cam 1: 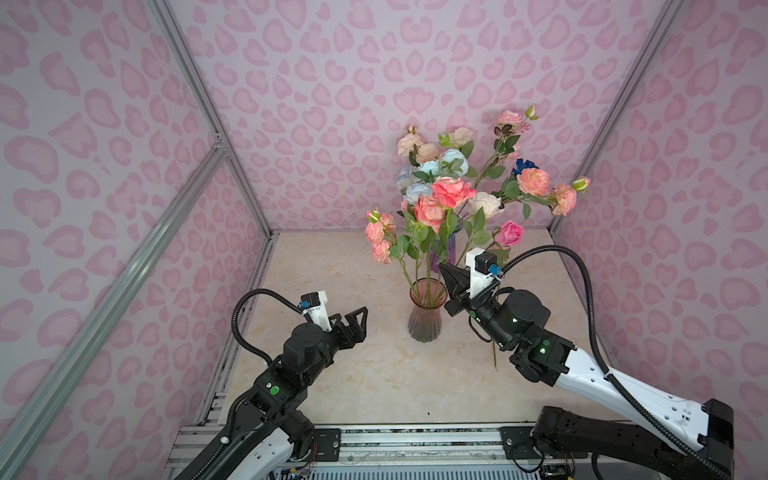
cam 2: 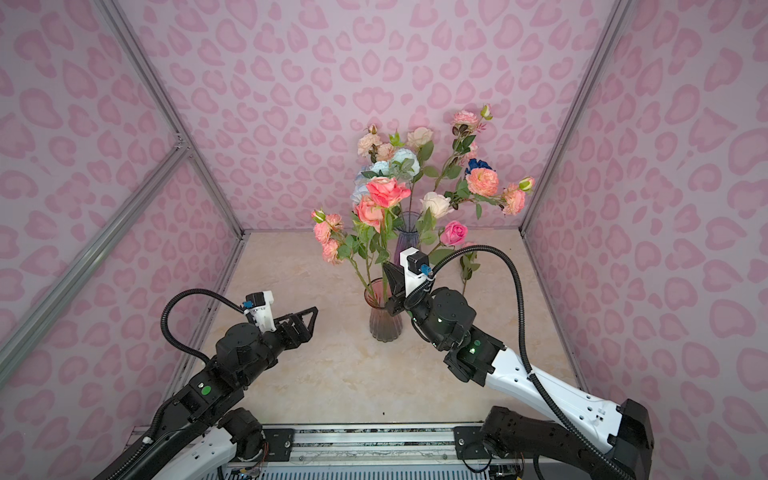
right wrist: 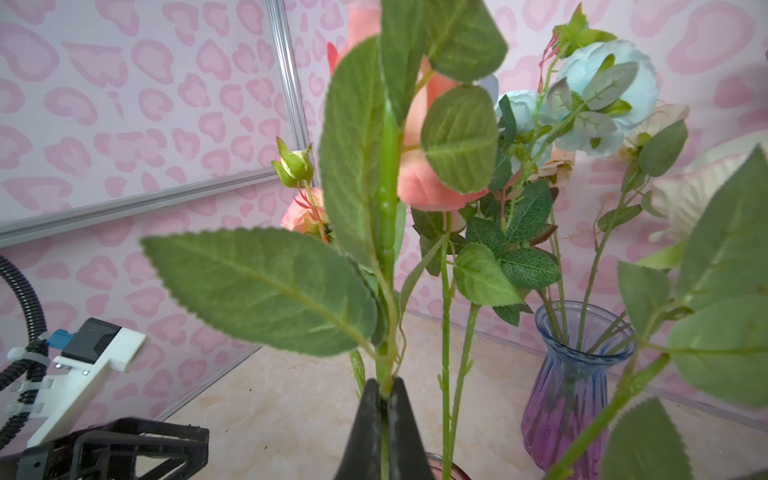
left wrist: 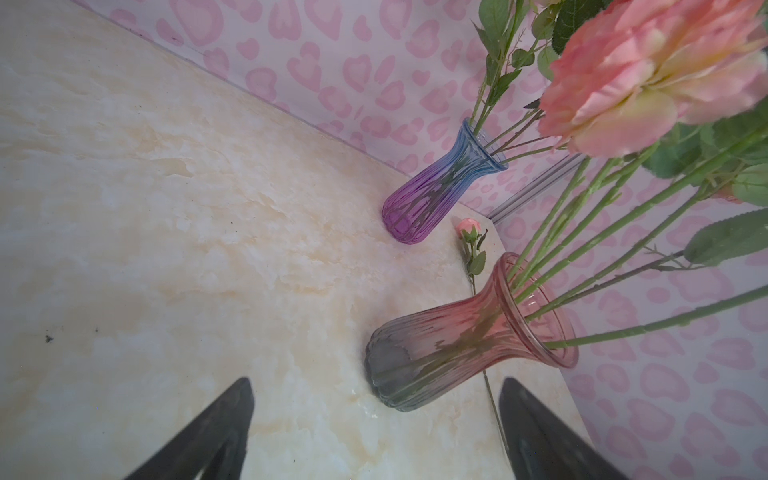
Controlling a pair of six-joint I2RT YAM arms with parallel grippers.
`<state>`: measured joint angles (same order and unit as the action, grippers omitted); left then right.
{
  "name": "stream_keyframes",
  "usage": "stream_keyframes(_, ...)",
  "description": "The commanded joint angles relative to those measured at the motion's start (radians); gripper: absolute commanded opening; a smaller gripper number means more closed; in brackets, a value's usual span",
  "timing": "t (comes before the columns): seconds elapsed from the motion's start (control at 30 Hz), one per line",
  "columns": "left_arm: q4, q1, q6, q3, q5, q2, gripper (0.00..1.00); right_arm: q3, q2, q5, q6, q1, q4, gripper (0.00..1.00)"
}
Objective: Arrange the flowers into the vase
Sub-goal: 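Carry the pink rose over the red vase and lower its stem in, then open the right gripper to release the rose stem in the vase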
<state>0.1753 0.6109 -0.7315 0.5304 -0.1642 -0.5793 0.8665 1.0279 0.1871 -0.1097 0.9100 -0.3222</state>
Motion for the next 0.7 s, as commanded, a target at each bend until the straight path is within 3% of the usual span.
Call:
stream_keyframes(0.0, -0.042, -0.001, -0.008, 0.003, 0.004, -0.009, 0.93, -0.008, 0.006, 0.018, 0.007, 0.003, -0.017, 0.03)
stream_keyframes(0.23, -0.036, 0.0, -0.017, 0.0, 0.008, -0.006, 0.93, -0.036, 0.026, 0.053, -0.027, 0.003, 0.018, 0.04)
stream_keyframes(0.67, -0.066, 0.0, -0.017, 0.006, 0.021, -0.058, 0.93, -0.042, -0.063, 0.085, -0.037, 0.009, 0.118, 0.23)
